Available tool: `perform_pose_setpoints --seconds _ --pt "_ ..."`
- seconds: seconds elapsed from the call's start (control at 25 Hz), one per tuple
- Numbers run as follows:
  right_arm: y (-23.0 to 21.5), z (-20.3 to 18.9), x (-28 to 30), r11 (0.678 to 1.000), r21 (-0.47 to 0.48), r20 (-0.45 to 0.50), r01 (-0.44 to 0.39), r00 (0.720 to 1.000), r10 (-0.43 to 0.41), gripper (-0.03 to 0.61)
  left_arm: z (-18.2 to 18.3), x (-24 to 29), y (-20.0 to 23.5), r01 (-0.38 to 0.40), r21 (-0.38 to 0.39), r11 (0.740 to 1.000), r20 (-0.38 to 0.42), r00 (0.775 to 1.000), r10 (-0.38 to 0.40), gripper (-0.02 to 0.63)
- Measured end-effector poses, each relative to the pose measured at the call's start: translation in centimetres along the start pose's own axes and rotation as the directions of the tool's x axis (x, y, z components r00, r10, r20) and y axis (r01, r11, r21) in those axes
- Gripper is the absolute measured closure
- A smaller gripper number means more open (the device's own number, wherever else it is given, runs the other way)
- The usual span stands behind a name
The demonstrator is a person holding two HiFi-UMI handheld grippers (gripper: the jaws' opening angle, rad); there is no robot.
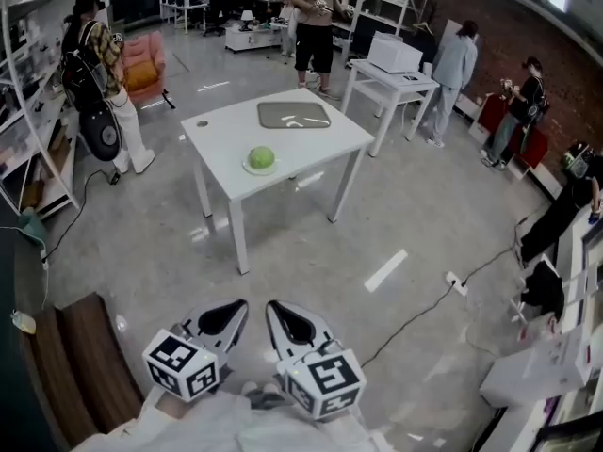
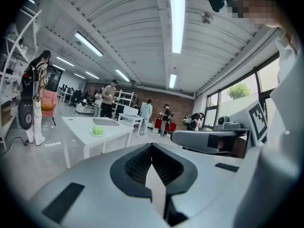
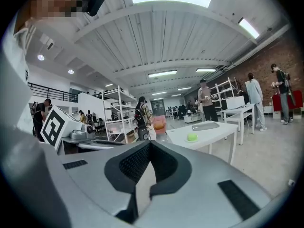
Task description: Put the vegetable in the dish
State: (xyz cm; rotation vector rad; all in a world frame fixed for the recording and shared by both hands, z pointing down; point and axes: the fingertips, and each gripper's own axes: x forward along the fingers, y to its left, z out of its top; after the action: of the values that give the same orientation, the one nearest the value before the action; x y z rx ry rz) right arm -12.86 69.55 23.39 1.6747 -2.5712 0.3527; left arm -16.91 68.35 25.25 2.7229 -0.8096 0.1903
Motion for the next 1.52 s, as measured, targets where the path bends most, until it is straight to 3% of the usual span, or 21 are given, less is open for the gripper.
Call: perform_pose_setpoints --seconds 0.6,0.8,1.12,1.32,1.52 --pt "-1.5 -0.5 0.7 0.999 0.039 -0.002 -0.031 1.000 0.031 0.566 -0.3 1.3 0.6 -0.024 -0.012 1.000 -0.010 1.000 0.024 0.606" --pt "-1.8 -0.8 0.4 0.998 0.044 -0.010 -0.047 0.999 0.047 0.566 -0.5 1.4 0.6 -0.037 -0.052 0.998 0.017 0.999 0.038 0.606" --pt "-3.1 -3.8 -0.2 0.996 0.087 -0.065 -0.038 0.997 0.044 0.566 -3.4 2.2 -0.1 -0.043 -0.088 0.995 -0.030 0.999 0.041 0.606" --pt "-4.5 -3.9 2.1 0.995 0.089 -0.074 -0.039 0.996 0.046 0.566 -3.6 4.0 2.6 -0.055 -0.104 0.993 -0.046 0.998 0.050 0.604" --pt "-7.0 -2.5 7.0 0.996 0.085 -0.072 -0.038 0.996 0.044 0.565 -1.5 6.9 7.7 -0.077 -0.107 0.991 -0.034 0.997 0.074 0.604"
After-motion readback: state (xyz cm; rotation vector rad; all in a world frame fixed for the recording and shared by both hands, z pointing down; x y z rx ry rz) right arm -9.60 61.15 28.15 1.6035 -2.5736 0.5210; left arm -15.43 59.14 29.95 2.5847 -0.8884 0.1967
